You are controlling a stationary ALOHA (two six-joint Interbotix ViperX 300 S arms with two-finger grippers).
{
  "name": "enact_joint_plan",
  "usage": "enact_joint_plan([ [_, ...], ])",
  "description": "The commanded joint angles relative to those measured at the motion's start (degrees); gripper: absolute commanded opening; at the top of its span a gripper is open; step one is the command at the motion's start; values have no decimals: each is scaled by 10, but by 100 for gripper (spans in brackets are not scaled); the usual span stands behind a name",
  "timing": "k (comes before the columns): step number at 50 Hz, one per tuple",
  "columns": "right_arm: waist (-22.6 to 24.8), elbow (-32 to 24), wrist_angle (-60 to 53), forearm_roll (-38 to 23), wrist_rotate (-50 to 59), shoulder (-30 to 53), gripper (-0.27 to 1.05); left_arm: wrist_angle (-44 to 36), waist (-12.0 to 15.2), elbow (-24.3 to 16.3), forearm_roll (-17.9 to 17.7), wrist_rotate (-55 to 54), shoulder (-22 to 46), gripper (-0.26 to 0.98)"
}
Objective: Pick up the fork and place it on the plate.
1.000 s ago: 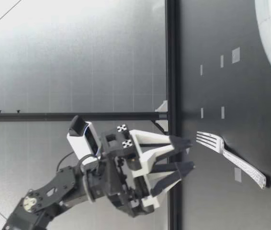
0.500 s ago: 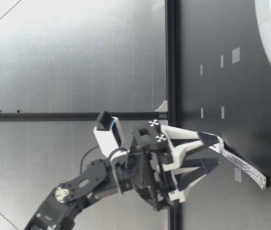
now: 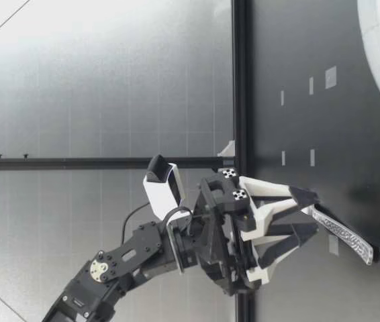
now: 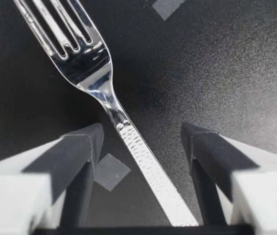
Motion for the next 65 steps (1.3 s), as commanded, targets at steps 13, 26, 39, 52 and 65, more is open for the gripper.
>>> enact_joint_plan([
  [13, -3, 1, -19, 0, 1, 3, -6, -3, 2, -12, 3, 1, -1, 55],
  [26, -3, 11, -24, 0, 2, 3, -6, -3, 2, -18, 18, -2, 0, 45],
  [39, -3, 18, -32, 0, 2, 3, -6, -2, 3, -25, 35, -3, 2, 14],
  [52, -2, 18, -33, -1, 1, 3, -6, 18, 2, -25, 49, -1, -4, 3],
  [65, -2, 15, -37, -1, 0, 3, -6, 30, -1, -47, 69, 33, -71, 3],
])
